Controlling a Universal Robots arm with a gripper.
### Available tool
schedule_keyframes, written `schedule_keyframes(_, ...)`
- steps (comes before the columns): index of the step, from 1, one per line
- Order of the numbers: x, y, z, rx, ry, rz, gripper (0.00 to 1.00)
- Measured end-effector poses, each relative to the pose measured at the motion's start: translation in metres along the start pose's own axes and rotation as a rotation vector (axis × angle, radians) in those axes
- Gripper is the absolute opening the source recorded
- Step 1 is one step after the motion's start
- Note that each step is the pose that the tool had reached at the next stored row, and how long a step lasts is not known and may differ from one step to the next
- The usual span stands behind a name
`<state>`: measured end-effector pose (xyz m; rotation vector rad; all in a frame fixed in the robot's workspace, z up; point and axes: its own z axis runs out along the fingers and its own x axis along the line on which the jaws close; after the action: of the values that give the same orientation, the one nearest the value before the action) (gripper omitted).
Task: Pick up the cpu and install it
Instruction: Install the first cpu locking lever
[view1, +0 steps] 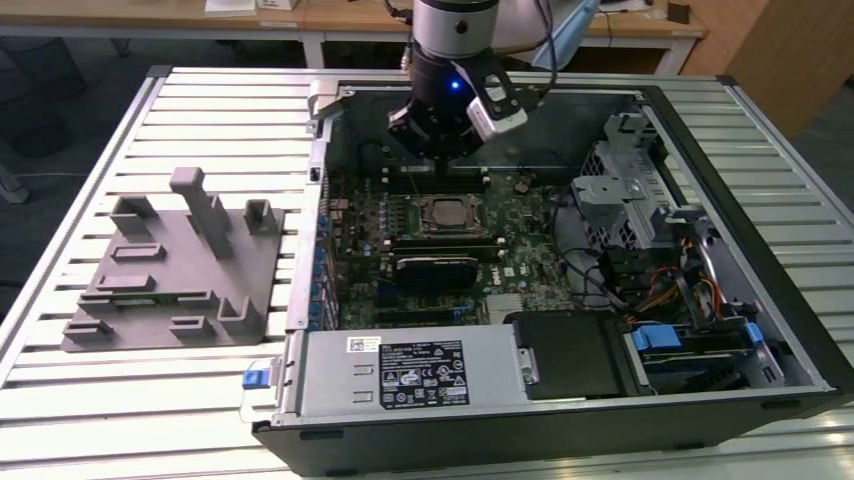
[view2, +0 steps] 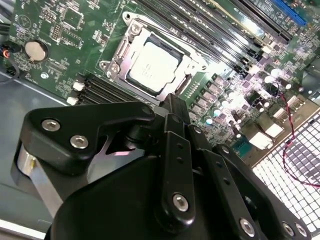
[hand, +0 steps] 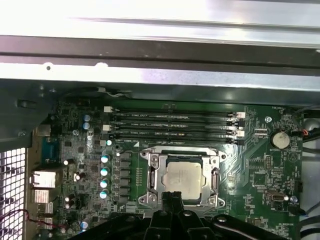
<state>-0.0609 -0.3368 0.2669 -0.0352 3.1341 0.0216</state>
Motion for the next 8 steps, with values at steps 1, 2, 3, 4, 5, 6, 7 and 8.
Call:
schedule_keyframes(1,0.0011,0.0,0.0002,0.0,0.0,0.0,0.11)
schedule_keyframes(2,0.0026,0.0001,0.0004,0.0,0.0,0.0,0.11)
schedule_keyframes(3,0.0042,0.0001,0.0005,0.0,0.0,0.0,0.11)
schedule_keyframes(4,0.006,0.0001,0.0006,0.0,0.0,0.0,0.11)
schedule_keyframes(5,0.008,0.0002,0.0007,0.0001,0.0001,0.0,0.11)
schedule_keyframes(6,0.0099,0.0002,0.0008,0.0,0.0,0.0,0.11)
schedule_keyframes(7,0.0118,0.0003,0.001,0.0,0.0,0.0,0.11)
schedule_keyframes(8,0.0135,0.0003,0.0011,0.0,0.0,0.0,0.11)
